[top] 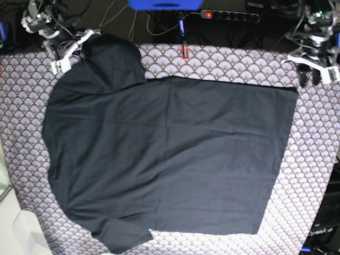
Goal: Fold the T-shirt properly
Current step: 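Grasp the shirt's collar-side edge with both grippers at each corner, then lift the grasped edge and pull it toward the hem with both grippers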
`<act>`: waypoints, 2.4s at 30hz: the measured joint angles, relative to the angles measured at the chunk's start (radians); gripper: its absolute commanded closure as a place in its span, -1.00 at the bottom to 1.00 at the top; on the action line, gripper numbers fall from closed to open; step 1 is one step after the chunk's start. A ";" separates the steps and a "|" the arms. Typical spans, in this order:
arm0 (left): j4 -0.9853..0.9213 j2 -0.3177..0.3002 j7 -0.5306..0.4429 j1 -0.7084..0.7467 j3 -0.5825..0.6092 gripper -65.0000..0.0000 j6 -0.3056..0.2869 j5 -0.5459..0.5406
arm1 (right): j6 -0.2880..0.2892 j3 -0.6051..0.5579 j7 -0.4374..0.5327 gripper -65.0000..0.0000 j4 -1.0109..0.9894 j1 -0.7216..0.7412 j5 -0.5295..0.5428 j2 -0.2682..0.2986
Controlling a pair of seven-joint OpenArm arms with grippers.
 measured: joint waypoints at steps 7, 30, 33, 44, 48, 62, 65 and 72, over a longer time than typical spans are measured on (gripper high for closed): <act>-0.152 0.021 -0.003 -0.101 -0.023 0.29 0.011 0.003 | 0.000 0.000 0.000 1.00 -0.001 0.000 0.003 0.003; -0.410 0.024 -0.003 -0.300 -0.055 -0.06 0.019 0.010 | 0.000 0.000 -0.005 1.00 -0.002 0.000 -0.001 0.033; -0.426 0.024 -0.008 -0.315 -0.055 -0.06 0.016 0.010 | 0.000 0.000 -0.005 1.00 -0.002 0.000 -0.001 0.035; -0.472 0.024 -0.010 -0.346 -0.053 -0.05 0.018 0.009 | 0.000 0.000 -0.005 1.00 -0.002 0.000 -0.001 0.038; -0.502 0.024 -0.029 -0.356 -0.054 0.33 0.016 0.003 | 0.000 -0.001 -0.005 1.00 -0.002 0.000 0.000 0.043; -0.512 0.014 0.046 -0.388 -0.054 1.00 0.016 -0.004 | 0.000 -0.033 -0.008 1.00 -0.002 0.000 -0.003 0.069; -0.435 0.027 0.110 -0.357 -0.050 1.00 0.016 0.001 | 0.000 -0.033 -0.023 1.00 0.026 -0.002 -0.009 0.068; -0.261 0.058 0.154 -0.332 -0.051 1.00 0.015 -0.002 | 0.000 -0.031 -0.019 1.00 0.103 -0.002 -0.008 0.082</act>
